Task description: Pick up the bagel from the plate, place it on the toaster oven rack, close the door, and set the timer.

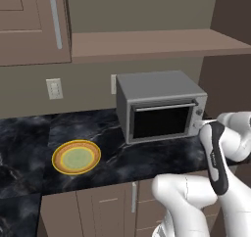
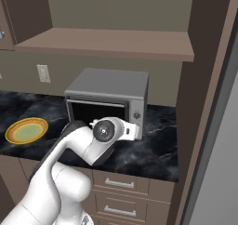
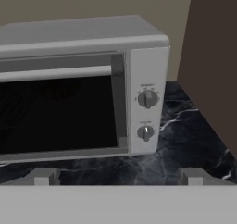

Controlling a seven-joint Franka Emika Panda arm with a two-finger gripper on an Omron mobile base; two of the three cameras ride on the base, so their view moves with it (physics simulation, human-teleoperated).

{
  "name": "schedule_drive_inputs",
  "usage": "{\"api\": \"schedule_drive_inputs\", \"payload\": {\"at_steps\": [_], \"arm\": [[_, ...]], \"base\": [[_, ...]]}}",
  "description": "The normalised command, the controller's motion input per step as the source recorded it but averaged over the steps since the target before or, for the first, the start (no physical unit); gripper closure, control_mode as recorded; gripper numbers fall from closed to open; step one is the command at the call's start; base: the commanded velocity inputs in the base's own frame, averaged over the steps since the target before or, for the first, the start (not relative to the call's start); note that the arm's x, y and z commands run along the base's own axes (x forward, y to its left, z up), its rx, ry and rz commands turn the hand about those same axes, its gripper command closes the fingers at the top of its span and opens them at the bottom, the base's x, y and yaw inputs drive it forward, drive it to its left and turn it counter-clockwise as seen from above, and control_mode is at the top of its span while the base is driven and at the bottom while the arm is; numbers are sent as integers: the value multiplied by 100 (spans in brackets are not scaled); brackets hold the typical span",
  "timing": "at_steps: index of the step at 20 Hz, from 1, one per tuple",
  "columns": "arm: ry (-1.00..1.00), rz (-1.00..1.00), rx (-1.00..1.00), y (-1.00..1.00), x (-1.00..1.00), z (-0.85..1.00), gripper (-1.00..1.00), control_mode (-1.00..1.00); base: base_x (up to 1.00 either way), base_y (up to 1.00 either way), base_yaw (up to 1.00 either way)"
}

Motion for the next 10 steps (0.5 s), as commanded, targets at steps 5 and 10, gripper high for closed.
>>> {"api": "schedule_drive_inputs", "payload": {"at_steps": [5, 10], "arm": [[0, 0, 0, -1, 17, -22, -100, -100], [0, 0, 0, -4, 17, -17, -100, -100]], "base": [[0, 0, 0], [0, 0, 0]]}}
